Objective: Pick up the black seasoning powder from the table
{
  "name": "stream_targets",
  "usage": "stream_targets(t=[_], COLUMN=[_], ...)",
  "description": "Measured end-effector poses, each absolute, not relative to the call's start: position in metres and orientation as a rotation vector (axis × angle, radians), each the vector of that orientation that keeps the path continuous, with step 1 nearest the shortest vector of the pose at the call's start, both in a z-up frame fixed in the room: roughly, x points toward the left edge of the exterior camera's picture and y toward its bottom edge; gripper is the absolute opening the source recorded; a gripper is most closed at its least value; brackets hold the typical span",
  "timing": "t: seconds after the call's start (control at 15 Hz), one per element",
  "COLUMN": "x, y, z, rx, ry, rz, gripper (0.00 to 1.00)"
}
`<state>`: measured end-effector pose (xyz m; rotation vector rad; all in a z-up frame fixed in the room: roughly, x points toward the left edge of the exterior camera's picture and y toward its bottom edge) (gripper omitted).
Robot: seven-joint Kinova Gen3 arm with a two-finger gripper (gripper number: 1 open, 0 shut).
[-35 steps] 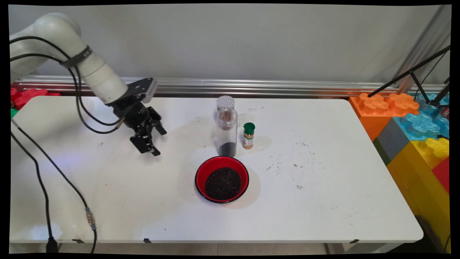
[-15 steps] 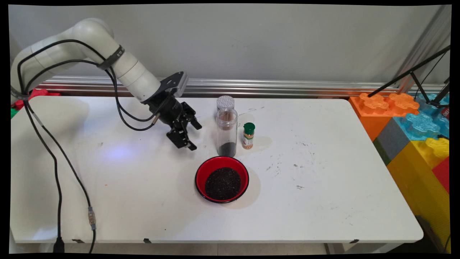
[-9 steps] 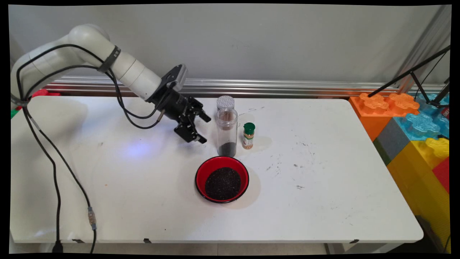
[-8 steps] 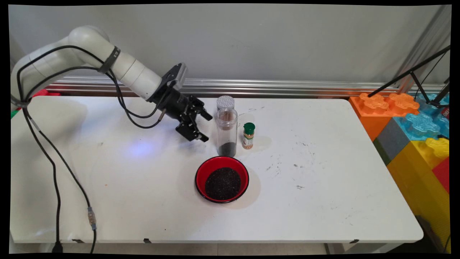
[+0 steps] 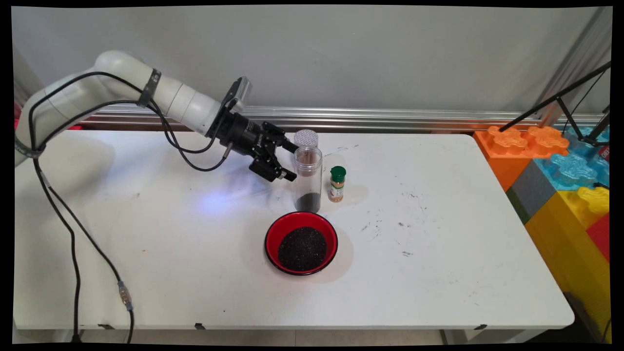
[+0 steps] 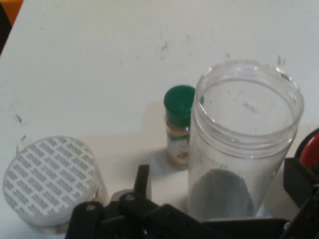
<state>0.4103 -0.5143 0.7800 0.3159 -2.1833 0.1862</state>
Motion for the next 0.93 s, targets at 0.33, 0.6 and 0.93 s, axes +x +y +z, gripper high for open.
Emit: stream_targets(t=[0.33, 0.6, 0.93], x=[0.415, 0.419, 0.421], y=[-0.514, -0.511, -0.507], z=[0.772, 0.769, 0.766], rx=[0.323, 0.289, 0.225], ry=[-2.108, -2.066, -2.027], rz=[0.161, 0.147, 0.163], gripper=[1.00, 1.00, 1.00])
